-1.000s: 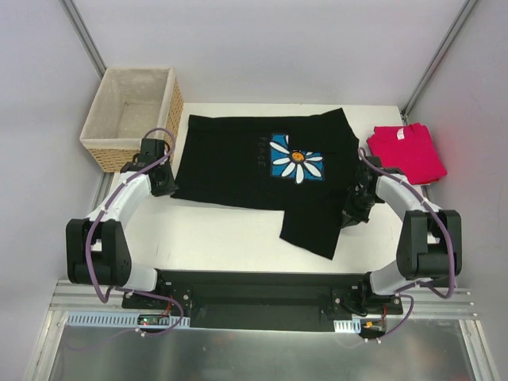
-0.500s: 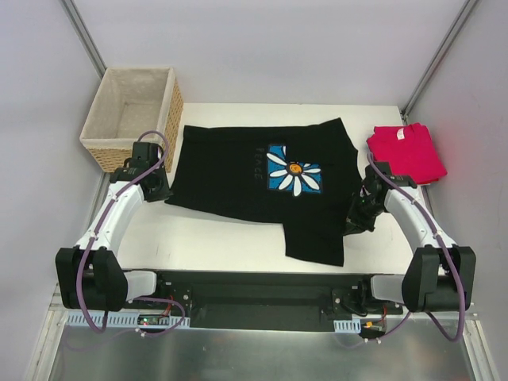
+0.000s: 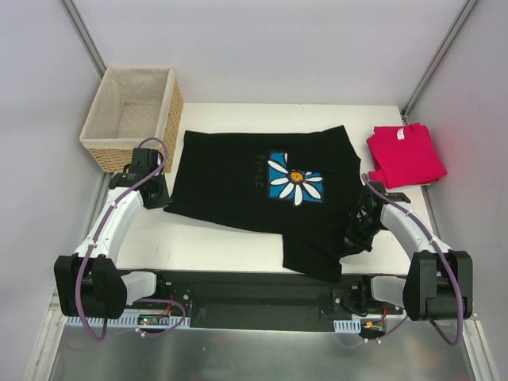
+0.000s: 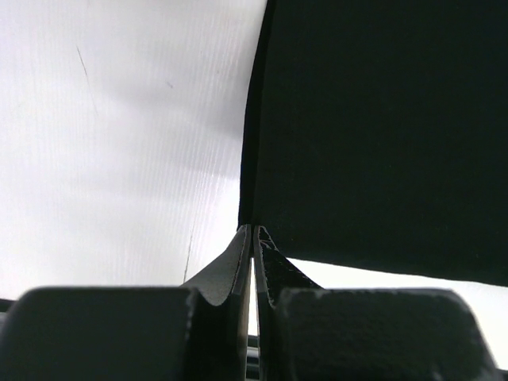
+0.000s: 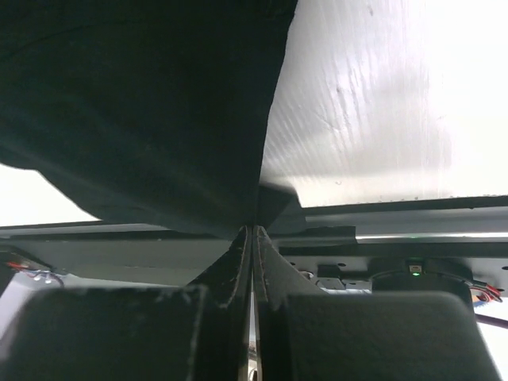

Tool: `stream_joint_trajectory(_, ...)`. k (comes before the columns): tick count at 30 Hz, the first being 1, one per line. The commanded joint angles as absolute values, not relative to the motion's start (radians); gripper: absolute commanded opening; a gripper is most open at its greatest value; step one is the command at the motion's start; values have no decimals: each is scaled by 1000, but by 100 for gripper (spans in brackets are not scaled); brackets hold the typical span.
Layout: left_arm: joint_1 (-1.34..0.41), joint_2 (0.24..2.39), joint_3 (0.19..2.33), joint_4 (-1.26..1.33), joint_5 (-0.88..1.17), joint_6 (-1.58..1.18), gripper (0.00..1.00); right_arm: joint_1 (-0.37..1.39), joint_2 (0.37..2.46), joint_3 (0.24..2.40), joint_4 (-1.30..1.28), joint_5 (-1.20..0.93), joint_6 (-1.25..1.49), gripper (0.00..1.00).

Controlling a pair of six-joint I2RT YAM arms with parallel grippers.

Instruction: Fold and stack the t-shirts

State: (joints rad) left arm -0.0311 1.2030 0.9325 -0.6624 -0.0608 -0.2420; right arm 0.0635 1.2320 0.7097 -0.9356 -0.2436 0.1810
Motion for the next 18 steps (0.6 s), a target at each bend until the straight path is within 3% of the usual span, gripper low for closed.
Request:
stream_joint_trajectory(1,-25,1161,893,-692,-32,-262,0,90,1224,727,-948,-137,215,1)
stream_joint_trajectory(7,-25,1154,890,-692,-2,-284,0,97,1322,845,-980,-77,186,1)
stream_joint_trajectory(9,-25,1152,897,-696,-12,-282,0,97,1345,848,-971,-66,175,9)
stream_joint_trajectory(12,-25,1157,914,-707,-23,-285,8,98,1373,857,-960,-32,175,41)
stream_joint_trajectory(13,-25,1157,917,-709,-26,-285,15,100,1376,865,-959,-29,173,46)
stream_joint_trajectory(15,-25,1157,923,-716,-37,-284,21,104,1378,879,-971,-41,172,56)
stream_joint_trajectory(18,-25,1160,942,-727,-64,-279,31,112,1362,861,-982,-104,181,57)
